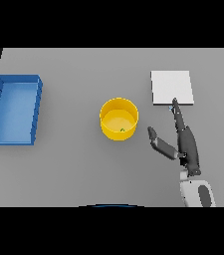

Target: Pick up the red beaker and tilt it to pour out 1 green nut into yellow bowl. Pick up the yellow bowl and place it on the metallic measuring scale.

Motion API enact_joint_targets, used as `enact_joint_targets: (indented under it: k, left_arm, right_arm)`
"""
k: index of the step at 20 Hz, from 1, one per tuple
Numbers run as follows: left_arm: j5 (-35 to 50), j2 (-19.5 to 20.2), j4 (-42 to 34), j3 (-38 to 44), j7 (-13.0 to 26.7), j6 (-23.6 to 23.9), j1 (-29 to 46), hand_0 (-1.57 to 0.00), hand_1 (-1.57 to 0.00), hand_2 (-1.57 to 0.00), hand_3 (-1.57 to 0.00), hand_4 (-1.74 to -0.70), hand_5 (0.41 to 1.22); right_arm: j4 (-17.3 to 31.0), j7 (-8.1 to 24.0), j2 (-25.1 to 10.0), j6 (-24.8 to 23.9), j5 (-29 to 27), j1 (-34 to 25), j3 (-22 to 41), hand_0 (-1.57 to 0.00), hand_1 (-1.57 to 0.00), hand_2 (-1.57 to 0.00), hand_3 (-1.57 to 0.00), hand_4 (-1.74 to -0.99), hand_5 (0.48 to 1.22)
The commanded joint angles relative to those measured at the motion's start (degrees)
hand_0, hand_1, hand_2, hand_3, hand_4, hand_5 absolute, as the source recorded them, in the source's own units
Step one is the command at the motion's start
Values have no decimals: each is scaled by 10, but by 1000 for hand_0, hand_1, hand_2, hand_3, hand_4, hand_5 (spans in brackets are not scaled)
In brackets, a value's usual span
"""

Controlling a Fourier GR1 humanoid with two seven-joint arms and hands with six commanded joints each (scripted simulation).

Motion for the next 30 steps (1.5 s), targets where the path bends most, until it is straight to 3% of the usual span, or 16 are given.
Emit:
enact_joint_targets:
  k: [1, 3, 7, 8, 12, 16, 20, 25, 27, 29, 30]
  left_arm:
    - [31, 9, 11, 22, 8, 9, 11, -1571, -1571, -1571, -1458, -1739, 1221]
    - [93, 34, 28, 56, 15, 37, 51, -1571, -1571, -1571, -1499, -1740, 1221]
    - [185, 61, 33, 94, 62, 95, 131, -1571, -1571, -1571, -1541, -1740, 1221]
    - [210, 67, 34, 105, 96, 108, 145, -1571, -1571, -1571, -1547, -1741, 1221]
    - [293, 90, -23, 134, 132, 144, 224, -1571, -1571, -1571, -1488, -1741, 1221]
    - [369, 108, -141, 146, 185, 188, 333, -1571, -1571, -1571, -1374, -1741, 1221]
    - [425, 138, -300, 138, 235, 263, 459, -1571, -1571, -1571, -1376, -1741, 1221]
    - [464, 158, -420, 110, 290, 325, 538, -1571, -1571, -1571, -1383, -1741, 1221]
    - [480, 167, -460, 96, 304, 344, 566, -1571, -1571, -1571, -1384, -1741, 1076]
    - [506, 184, -488, 85, 320, 329, 579, -1571, -1571, -1571, -1366, -1735, 955]
    - [512, 192, -502, 72, 323, 313, 585, -1571, -1571, -1571, -1407, -1661, 888]
  right_arm:
    - [6, 2, -2, 12, -16, -4, -5, 1, 1, 1, 1, -1093, 623]
    - [11, -5, -3, 19, -24, -9, -6, 1, 1, 1, 1, -1081, 631]
    - [10, -8, -15, 35, -40, -9, -11, 1, 1, 1, 1, -1141, 657]
    - [14, -8, -16, 35, -40, -13, -12, 1, 1, 1, 1, -1148, 663]
    - [13, -18, -20, 34, -28, -7, -7, 1, 1, 1, 1, -1181, 687]
    - [8, -4, -22, 31, -19, -11, -3, 1, 1, 1, 1, -1194, 703]
    - [18, -20, -29, 32, -21, -3, -9, 1, 1, 1, 1, -1205, 704]
    - [22, -11, -24, 27, -18, -14, -9, 1, 1, 1, 1, -1186, 687]
    - [19, -11, -20, 30, -21, -14, -4, 1, 1, 1, 1, -1170, 683]
    - [18, -9, -16, 26, -16, -13, -2, 1, 1, 1, 1, -1168, 679]
    - [15, -8, -22, 28, -20, -15, -6, 1, 1, 1, 1, -1165, 678]
